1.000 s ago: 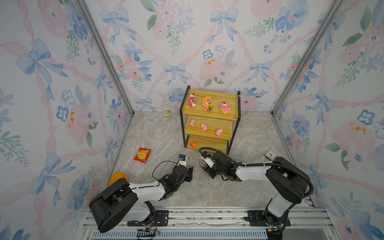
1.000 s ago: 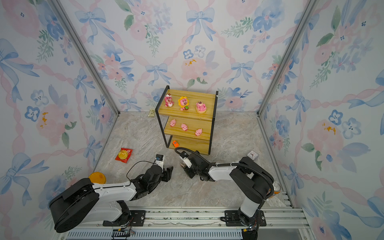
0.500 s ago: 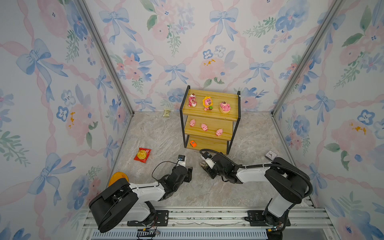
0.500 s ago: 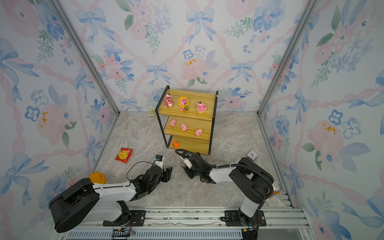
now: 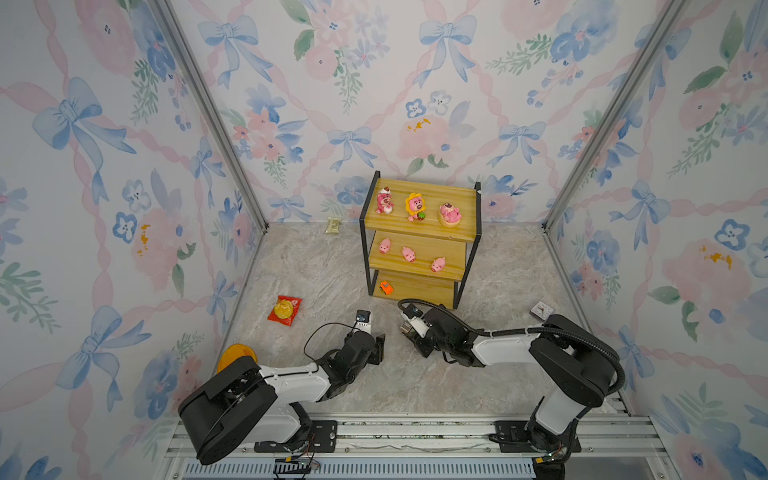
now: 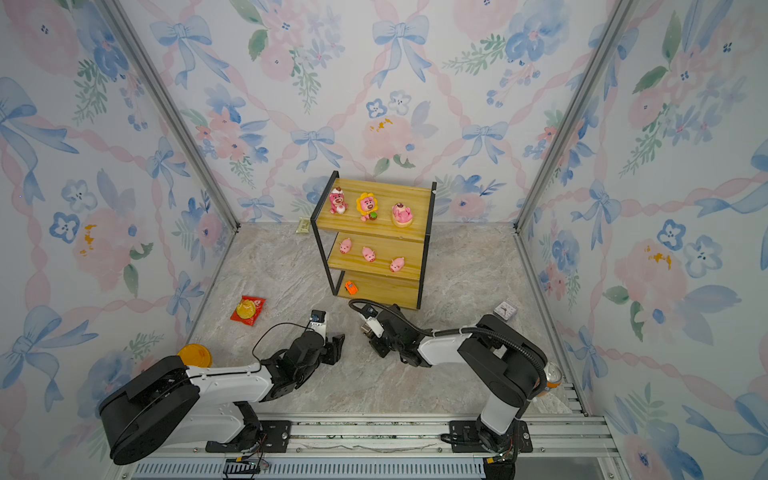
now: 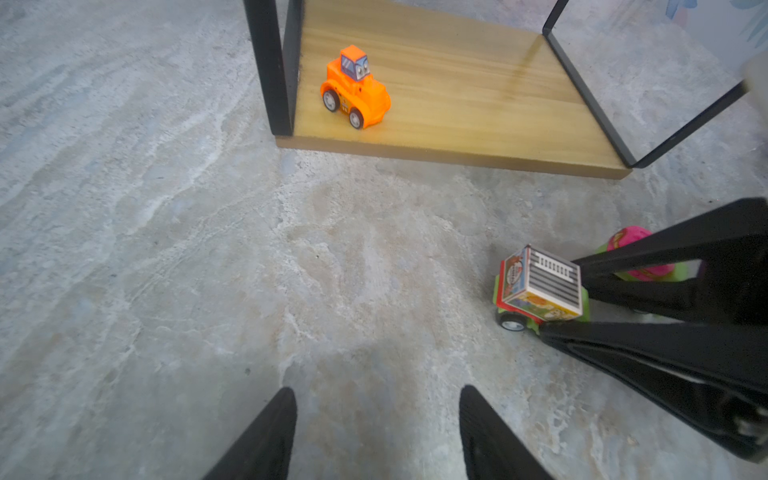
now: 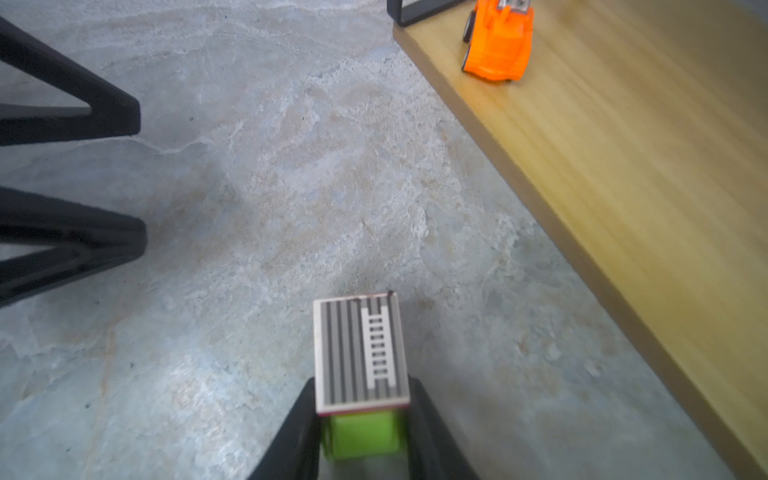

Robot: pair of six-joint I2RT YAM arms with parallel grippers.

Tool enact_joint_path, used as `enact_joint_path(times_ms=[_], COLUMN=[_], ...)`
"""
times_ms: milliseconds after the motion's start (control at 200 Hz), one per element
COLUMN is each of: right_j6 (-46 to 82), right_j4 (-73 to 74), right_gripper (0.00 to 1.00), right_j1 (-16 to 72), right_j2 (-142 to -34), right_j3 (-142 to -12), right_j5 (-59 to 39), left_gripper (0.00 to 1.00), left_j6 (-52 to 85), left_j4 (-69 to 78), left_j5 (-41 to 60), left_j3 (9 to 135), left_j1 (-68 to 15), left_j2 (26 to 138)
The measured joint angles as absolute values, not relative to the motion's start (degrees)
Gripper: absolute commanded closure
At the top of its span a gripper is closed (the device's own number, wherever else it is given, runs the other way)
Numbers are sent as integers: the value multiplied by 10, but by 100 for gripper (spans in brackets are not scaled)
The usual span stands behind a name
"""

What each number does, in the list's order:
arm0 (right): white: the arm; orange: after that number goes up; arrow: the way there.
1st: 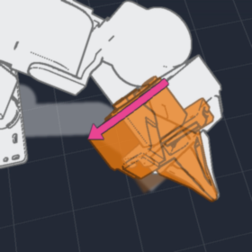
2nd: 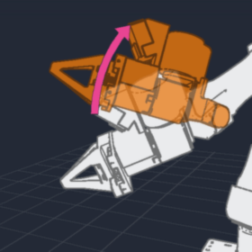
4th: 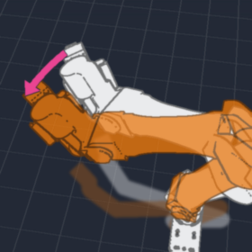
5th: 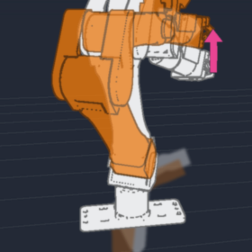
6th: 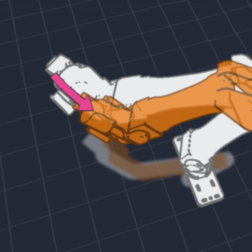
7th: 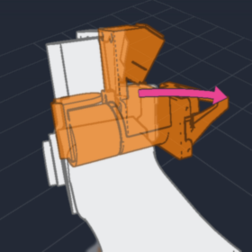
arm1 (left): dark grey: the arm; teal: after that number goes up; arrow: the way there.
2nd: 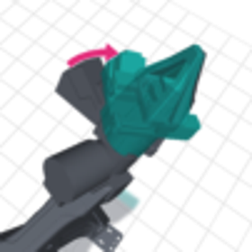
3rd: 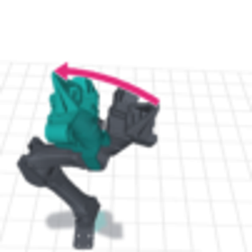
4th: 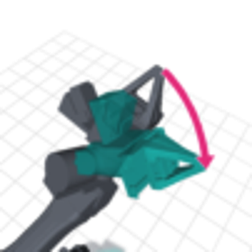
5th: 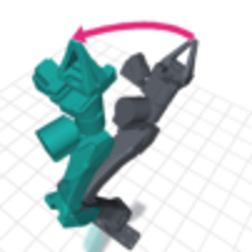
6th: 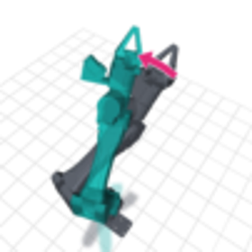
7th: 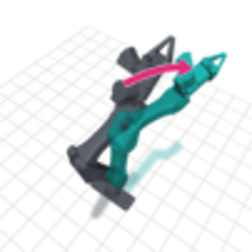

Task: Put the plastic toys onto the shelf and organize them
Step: 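Close the right gripper on the striped-roof green truck, then lift the striped-roof truck with the right gripper toward the bottom shelf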

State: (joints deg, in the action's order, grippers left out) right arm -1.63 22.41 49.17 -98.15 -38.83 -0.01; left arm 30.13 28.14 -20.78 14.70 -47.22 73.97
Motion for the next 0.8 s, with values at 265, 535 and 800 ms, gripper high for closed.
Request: enact_joint_path(times_ms=[265,535,800], right_j6=[17,57,73], right_j4=[247,307,355], right_gripper=[76,77,76], right_j1=[493,517,527], right_j2=[-986,-994,-1061], right_j3=[-389,-389,-417], right_j5=[3,64,124], left_gripper=[37,37,37], left_j6=[301,301,300], left_j4=[281,281,281], left_j5=[-208,-213,-215], left_j3=[147,147,147], left_j1=[-472,-472,-470], left_j2=[739,737,736])
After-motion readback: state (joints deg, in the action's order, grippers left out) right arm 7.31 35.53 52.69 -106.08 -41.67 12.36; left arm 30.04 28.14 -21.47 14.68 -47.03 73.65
